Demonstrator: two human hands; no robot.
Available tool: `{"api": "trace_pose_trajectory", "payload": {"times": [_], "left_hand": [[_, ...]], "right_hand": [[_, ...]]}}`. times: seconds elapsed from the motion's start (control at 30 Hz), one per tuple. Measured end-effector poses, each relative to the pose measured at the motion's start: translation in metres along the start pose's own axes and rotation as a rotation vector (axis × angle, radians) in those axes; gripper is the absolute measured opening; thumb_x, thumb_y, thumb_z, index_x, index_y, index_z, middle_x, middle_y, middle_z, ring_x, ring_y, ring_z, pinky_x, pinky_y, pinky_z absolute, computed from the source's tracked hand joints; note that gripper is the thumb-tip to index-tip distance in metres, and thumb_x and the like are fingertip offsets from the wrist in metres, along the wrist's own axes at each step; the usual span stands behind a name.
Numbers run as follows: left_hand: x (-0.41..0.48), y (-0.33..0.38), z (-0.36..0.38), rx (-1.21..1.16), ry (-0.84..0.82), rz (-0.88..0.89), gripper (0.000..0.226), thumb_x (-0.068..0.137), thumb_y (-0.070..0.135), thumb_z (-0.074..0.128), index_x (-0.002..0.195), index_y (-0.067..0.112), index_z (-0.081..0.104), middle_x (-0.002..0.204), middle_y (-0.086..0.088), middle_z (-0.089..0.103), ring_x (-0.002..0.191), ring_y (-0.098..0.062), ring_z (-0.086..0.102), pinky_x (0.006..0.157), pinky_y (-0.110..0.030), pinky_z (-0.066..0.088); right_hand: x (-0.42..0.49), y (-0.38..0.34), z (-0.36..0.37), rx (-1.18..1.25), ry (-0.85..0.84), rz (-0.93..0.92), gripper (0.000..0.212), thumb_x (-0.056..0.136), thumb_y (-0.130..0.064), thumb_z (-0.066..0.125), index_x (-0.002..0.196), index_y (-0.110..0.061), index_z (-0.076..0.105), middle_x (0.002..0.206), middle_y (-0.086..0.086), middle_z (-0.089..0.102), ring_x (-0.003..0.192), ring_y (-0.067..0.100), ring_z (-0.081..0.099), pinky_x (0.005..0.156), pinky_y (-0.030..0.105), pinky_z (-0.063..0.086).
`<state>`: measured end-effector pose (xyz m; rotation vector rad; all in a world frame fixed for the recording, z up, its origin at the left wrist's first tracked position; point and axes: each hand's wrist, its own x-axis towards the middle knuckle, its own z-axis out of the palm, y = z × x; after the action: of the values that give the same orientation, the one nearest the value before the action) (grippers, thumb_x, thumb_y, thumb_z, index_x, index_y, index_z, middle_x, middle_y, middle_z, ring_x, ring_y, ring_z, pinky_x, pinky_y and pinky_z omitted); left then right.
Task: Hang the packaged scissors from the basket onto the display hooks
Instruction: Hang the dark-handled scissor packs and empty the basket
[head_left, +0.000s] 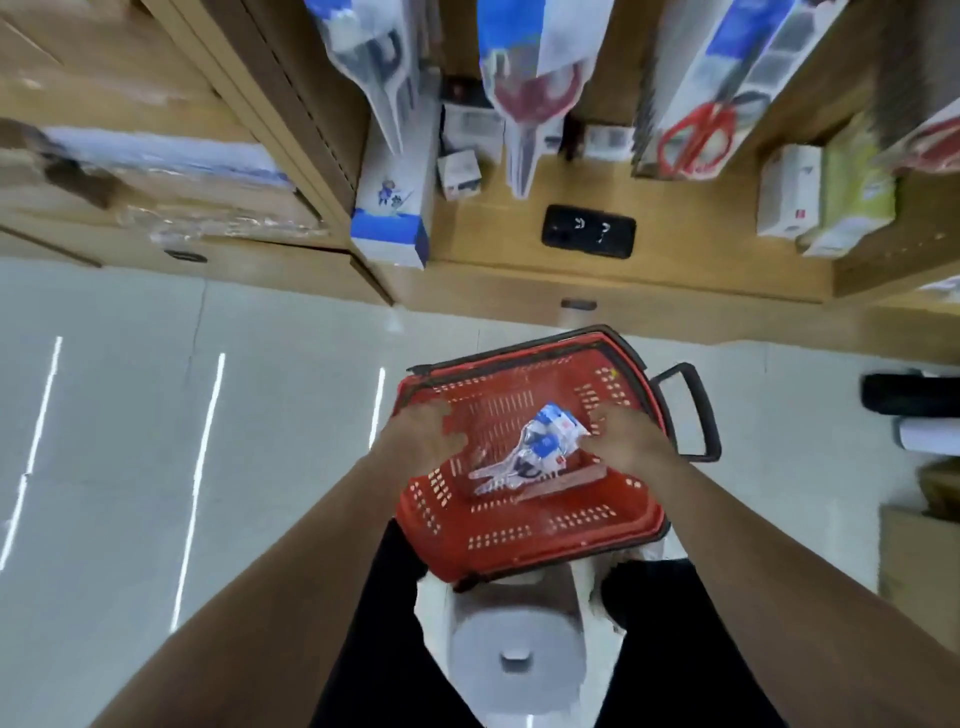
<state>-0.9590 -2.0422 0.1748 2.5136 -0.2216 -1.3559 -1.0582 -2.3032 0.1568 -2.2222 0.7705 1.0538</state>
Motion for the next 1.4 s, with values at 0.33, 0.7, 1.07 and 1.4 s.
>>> {"api": "trace_pose_trajectory", "payload": {"times": [0.33, 0.7, 1.07, 1.4], "left_hand": [[0.22, -0.073, 0.25, -0.147, -0.034, -0.157, 0.058, 0.095, 0.043, 0.069, 0.147, 0.02, 0.054, 0.137, -0.012, 0.065, 0.122, -0.034, 0.064, 0.102, -0.039, 0.052], [0.343, -0.087, 0.383, -0.152, -0.079, -0.214, 0.093, 0.066, 0.046, 0.087, 0.142, 0.018, 0.042, 0.152, -0.01, 0.043, 0.14, -0.036, 0.042, 0.111, -0.056, 0.044], [0.352, -0.072, 0.394, -0.056, -0.18, -0.09, 0.049, 0.085, 0.05, 0.077, 0.124, 0.024, 0.064, 0.124, -0.005, 0.069, 0.114, -0.026, 0.064, 0.102, -0.041, 0.051], [0.361, -0.066, 0.401, -0.129, -0.103, -0.147, 0.083, 0.075, 0.045, 0.089, 0.139, 0.014, 0.046, 0.14, -0.01, 0.054, 0.125, -0.03, 0.056, 0.107, -0.044, 0.049]], "right_hand": [[0.255, 0.102, 0.157, 0.027, -0.006, 0.0, 0.032, 0.093, -0.03, 0.07, 0.117, -0.009, 0.068, 0.117, 0.017, 0.071, 0.106, 0.035, 0.068, 0.073, 0.031, 0.043], [0.39, 0.15, 0.25, -0.077, 0.06, -0.033, 0.1, 0.078, -0.045, 0.086, 0.156, -0.014, 0.031, 0.16, 0.015, 0.026, 0.143, 0.038, 0.04, 0.116, 0.041, 0.038], [0.4, 0.168, 0.25, 0.015, -0.083, -0.091, 0.018, 0.09, -0.032, 0.076, 0.104, -0.024, 0.069, 0.097, 0.0, 0.072, 0.089, 0.022, 0.068, 0.075, 0.032, 0.05], [0.405, 0.181, 0.257, 0.373, -0.238, -0.076, 0.025, 0.079, -0.023, 0.089, 0.099, -0.016, 0.076, 0.093, 0.0, 0.079, 0.093, 0.021, 0.075, 0.088, 0.038, 0.057]]}}
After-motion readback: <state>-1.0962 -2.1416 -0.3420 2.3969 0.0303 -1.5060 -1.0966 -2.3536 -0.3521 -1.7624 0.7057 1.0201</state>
